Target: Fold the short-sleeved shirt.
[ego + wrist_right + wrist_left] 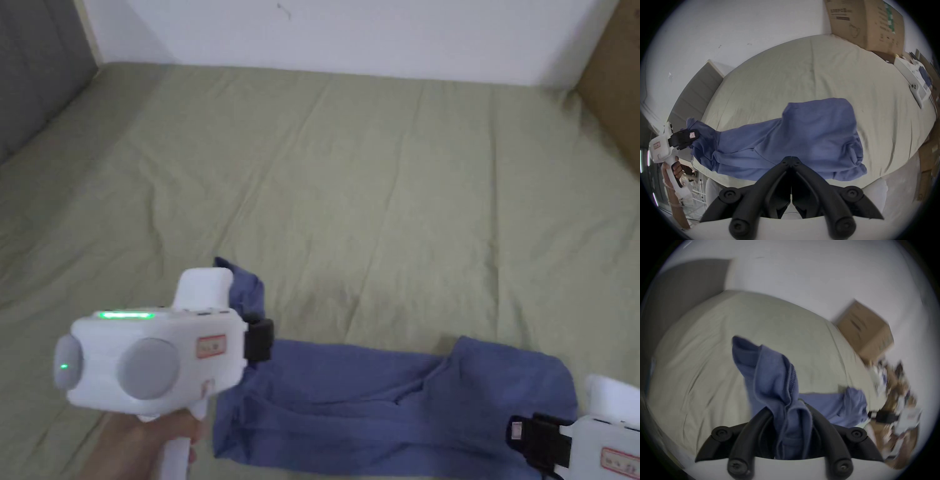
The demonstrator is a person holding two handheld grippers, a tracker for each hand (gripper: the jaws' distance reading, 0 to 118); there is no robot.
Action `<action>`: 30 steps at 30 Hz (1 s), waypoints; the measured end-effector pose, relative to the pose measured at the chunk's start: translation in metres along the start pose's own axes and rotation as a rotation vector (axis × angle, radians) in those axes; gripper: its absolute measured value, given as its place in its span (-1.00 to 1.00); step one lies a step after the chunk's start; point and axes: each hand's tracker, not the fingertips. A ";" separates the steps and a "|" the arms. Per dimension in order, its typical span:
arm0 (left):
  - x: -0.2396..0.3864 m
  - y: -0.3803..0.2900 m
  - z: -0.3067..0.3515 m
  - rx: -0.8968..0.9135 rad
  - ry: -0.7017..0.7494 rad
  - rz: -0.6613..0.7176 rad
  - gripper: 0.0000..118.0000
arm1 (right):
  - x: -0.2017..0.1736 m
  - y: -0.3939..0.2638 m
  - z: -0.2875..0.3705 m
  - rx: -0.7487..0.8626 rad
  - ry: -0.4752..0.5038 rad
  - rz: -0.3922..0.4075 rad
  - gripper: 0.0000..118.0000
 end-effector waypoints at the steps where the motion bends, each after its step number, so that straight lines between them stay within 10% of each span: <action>1: 0.026 -0.005 -0.015 -0.016 -0.014 -0.071 -0.80 | 0.005 -0.001 0.001 0.002 -0.003 -0.017 -1.00; 7: 0.091 -0.045 -0.105 -0.215 -0.152 -0.137 -0.80 | 0.033 -0.012 0.005 -0.009 -0.037 -0.075 -1.00; 13: 0.087 -0.052 -0.093 -0.193 -0.238 -0.098 0.54 | 0.042 -0.017 0.010 -0.012 -0.054 -0.089 -1.00; 21: 0.018 -0.021 -0.040 -0.031 -0.271 0.258 0.58 | 0.038 -0.015 0.012 0.008 -0.026 -0.092 -1.00; 24: 0.000 -0.017 -0.046 -0.004 -0.199 0.374 0.23 | 0.032 -0.017 0.012 0.006 -0.020 -0.077 -1.00; 26: 0.001 -0.020 -0.060 -0.014 -0.102 0.371 -0.83 | 0.030 -0.017 0.013 0.009 -0.018 -0.075 -1.00; 30: 0.024 -0.037 -0.089 -0.150 -0.143 0.198 -0.94 | 0.031 -0.016 0.018 0.022 0.037 -0.106 -1.00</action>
